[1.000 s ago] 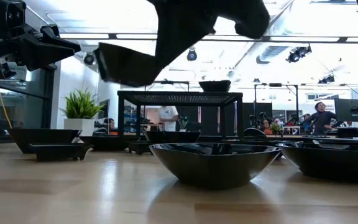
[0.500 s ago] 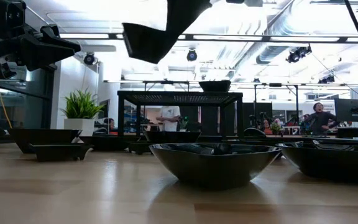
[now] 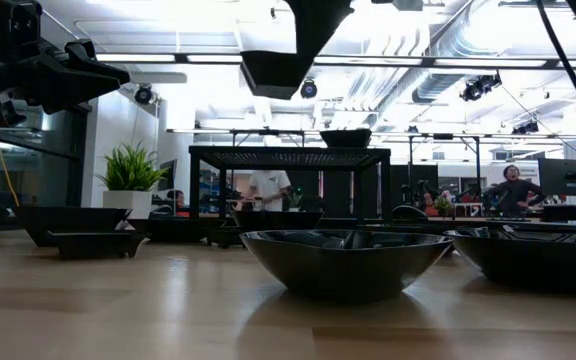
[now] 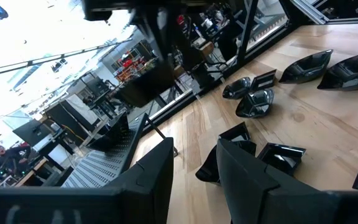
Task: Pick & Place Mini shaped plates
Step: Stack the distorted square plate on top of the distorted square plate on the shelf
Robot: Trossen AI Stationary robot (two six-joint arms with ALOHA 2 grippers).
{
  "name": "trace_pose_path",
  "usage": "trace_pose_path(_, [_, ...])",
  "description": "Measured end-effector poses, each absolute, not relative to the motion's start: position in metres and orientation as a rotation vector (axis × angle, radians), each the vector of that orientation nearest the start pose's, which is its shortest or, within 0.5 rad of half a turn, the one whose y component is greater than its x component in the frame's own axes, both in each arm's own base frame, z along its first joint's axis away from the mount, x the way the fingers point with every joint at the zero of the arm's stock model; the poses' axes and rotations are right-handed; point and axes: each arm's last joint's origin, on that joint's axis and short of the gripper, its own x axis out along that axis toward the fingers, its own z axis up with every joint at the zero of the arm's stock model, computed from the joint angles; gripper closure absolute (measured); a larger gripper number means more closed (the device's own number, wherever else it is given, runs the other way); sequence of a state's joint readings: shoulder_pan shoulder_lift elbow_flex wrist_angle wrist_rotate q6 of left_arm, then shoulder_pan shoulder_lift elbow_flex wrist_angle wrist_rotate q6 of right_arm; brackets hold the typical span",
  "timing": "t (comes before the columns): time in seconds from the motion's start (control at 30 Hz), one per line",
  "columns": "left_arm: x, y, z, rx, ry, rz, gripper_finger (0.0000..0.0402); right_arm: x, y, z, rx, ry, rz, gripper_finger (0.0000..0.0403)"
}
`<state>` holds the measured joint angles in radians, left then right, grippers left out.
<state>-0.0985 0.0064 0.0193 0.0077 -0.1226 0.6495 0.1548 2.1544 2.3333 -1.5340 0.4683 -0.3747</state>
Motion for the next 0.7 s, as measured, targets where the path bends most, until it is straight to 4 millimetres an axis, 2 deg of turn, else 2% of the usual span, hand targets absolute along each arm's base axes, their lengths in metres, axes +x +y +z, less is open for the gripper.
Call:
trace_pose_path(0.23, [0.097, -0.006, 0.17, 0.647, -0.012, 0.03, 0.0282, 0.402, 0.028, 0.352, -0.731, 1.359, -0.052, 0.04])
trace_pose_path(0.7, [0.097, -0.006, 0.17, 0.647, -0.012, 0.03, 0.0282, 0.35, -0.019, 0.417, -0.55, 1.214, -0.177, 0.0396])
